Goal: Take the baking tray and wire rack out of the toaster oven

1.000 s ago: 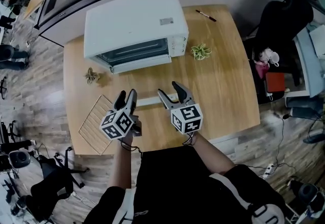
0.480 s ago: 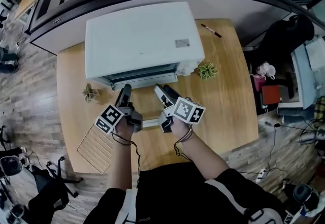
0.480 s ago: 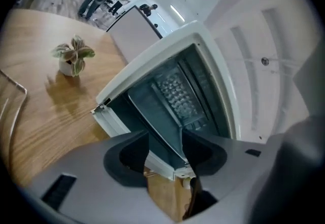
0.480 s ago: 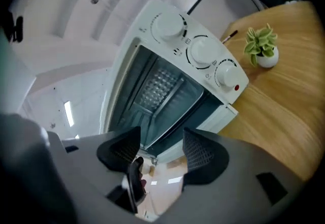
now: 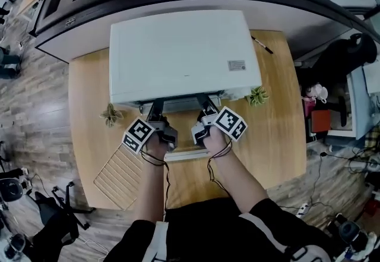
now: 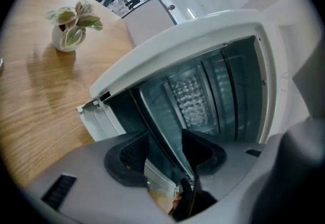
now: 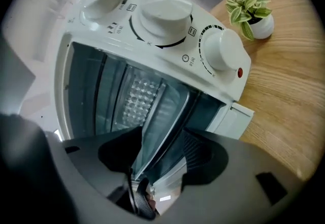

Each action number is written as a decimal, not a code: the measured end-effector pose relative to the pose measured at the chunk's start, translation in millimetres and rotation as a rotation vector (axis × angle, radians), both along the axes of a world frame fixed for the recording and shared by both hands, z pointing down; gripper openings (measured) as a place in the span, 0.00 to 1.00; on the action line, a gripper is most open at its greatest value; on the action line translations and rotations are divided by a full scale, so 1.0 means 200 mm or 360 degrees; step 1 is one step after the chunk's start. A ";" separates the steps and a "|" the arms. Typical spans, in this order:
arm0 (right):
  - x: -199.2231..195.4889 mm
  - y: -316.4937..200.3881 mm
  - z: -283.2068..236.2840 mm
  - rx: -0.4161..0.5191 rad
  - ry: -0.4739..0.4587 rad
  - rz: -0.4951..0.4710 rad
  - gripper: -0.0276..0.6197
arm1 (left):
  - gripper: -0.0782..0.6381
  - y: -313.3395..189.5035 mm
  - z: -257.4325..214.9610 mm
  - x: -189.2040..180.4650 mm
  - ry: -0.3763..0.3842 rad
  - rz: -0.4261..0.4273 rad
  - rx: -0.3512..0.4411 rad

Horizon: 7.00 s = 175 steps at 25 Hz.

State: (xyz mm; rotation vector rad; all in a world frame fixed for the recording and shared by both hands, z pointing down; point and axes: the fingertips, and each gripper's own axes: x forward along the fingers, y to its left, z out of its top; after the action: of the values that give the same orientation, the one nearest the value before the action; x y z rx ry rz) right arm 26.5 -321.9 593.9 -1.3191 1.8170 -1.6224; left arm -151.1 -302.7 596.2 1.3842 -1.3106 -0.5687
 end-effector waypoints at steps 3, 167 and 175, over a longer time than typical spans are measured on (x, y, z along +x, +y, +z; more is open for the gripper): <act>0.01 -0.05 0.04 -0.0014 -0.0022 0.0057 0.42 | 0.41 -0.04 0.03 -0.04 0.0021 -0.0023 -0.0002; -1.21 1.87 0.12 -0.0061 0.0167 -0.1394 0.23 | 0.26 2.50 0.14 -1.00 -0.0122 -0.1064 -0.0245; -1.21 1.85 0.22 -0.0133 0.0236 -0.1343 0.24 | 0.26 2.48 0.27 -0.99 -0.0044 -0.1030 -0.0308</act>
State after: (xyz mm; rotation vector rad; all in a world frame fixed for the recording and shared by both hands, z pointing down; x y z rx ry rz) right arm -214.9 48.3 637.7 -0.7237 2.6384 -2.0327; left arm -348.6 193.6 649.5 0.7950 -1.7927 -0.8244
